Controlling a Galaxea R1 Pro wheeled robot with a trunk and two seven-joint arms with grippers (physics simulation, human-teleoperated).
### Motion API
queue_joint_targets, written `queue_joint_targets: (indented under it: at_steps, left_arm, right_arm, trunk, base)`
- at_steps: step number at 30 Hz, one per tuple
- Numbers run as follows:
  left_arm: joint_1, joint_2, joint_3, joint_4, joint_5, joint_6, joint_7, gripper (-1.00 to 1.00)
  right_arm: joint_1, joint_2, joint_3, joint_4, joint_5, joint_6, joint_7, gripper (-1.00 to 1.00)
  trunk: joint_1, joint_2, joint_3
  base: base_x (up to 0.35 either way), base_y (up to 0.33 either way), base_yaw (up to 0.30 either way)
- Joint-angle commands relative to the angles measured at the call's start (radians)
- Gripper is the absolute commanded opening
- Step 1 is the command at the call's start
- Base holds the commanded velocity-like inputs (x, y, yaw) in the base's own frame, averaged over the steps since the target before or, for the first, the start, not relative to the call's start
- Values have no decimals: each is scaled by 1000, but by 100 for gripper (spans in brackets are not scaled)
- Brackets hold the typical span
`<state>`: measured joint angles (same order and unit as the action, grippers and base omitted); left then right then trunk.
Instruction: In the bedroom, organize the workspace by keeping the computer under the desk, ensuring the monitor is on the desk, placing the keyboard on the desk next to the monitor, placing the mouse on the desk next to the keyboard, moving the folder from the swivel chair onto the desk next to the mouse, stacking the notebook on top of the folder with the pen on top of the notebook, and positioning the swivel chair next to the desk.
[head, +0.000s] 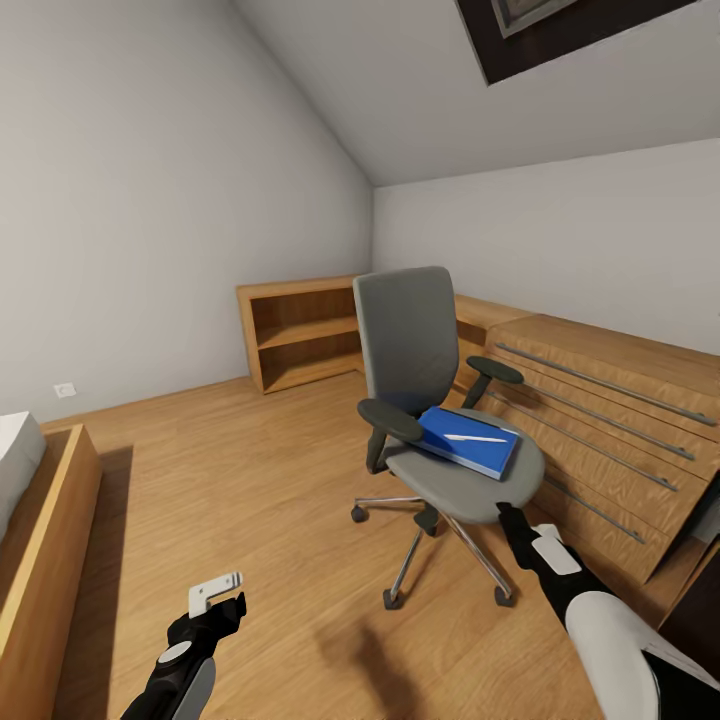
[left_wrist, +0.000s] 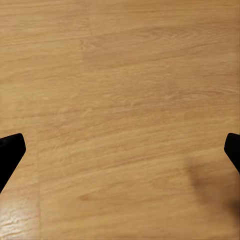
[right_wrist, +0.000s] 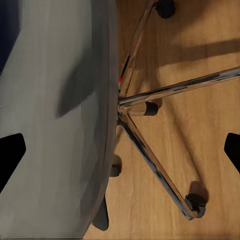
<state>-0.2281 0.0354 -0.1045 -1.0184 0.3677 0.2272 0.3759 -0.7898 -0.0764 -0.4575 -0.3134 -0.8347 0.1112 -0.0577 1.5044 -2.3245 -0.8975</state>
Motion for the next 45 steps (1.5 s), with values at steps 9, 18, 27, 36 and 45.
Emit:
queue_joint_targets:
  at_steps: [9,18,27,36,45]
  left_arm:
    - [0,1,-4,-2,8,3,9,100]
    - [0,1,-4,-2,8,3,9,100]
    - [0,0,-5,-2,8,3,9,100]
    - [0,0,-6,-2,8,3,9,100]
    - [0,0,-6,-2,8,3,9,100]
  right_arm:
    - [0,9,-1,-3,-7,5,-4,100]
    - [0,19,-1,-2,-6,5,14,100]
    - [1,21,1,-2,-3,5,48,100]
    - [1,38,41,-2,-4,5,61,100]
    - [3,84,76,-1,-3,4,115,100]
  trunk:
    - [0,0,-1]
    - [0,0,-1]
    - [0,0,-1]
    - [0,0,-1]
    - [0,0,-1]
  base:
    - [-3,0,0]
    - [-60,0,0]
    - [-157,0,0]
    - [-18,0,0]
    - [-1,0,0]
